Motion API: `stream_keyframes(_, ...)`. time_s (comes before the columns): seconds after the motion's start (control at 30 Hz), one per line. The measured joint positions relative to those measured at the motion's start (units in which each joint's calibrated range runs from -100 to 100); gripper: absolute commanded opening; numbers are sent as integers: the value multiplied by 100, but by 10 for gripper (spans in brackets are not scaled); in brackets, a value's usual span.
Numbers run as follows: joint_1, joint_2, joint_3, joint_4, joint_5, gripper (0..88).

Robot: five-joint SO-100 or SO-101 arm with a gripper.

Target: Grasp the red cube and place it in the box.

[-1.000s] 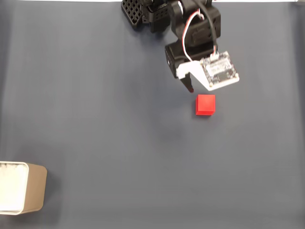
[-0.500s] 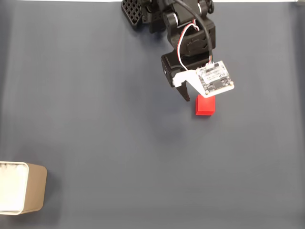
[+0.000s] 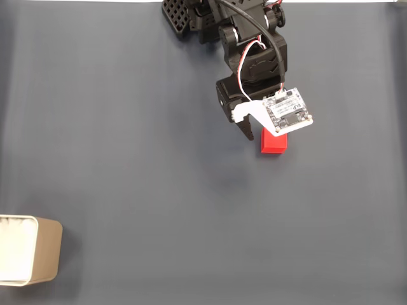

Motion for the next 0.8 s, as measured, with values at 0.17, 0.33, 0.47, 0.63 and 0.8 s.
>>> stream_keyframes(0.17, -74, 182, 0, -143, 0, 352)
stream_keyframes(0.33, -104, 373, 0, -286, 0, 352)
stream_keyframes(0.47, -148, 504, 0, -342, -39, 352)
stream_keyframes(0.63, -208, 712, -108, -469, -137, 351)
stream_keyframes(0.8, -215, 894, -307, -541, -142, 350)
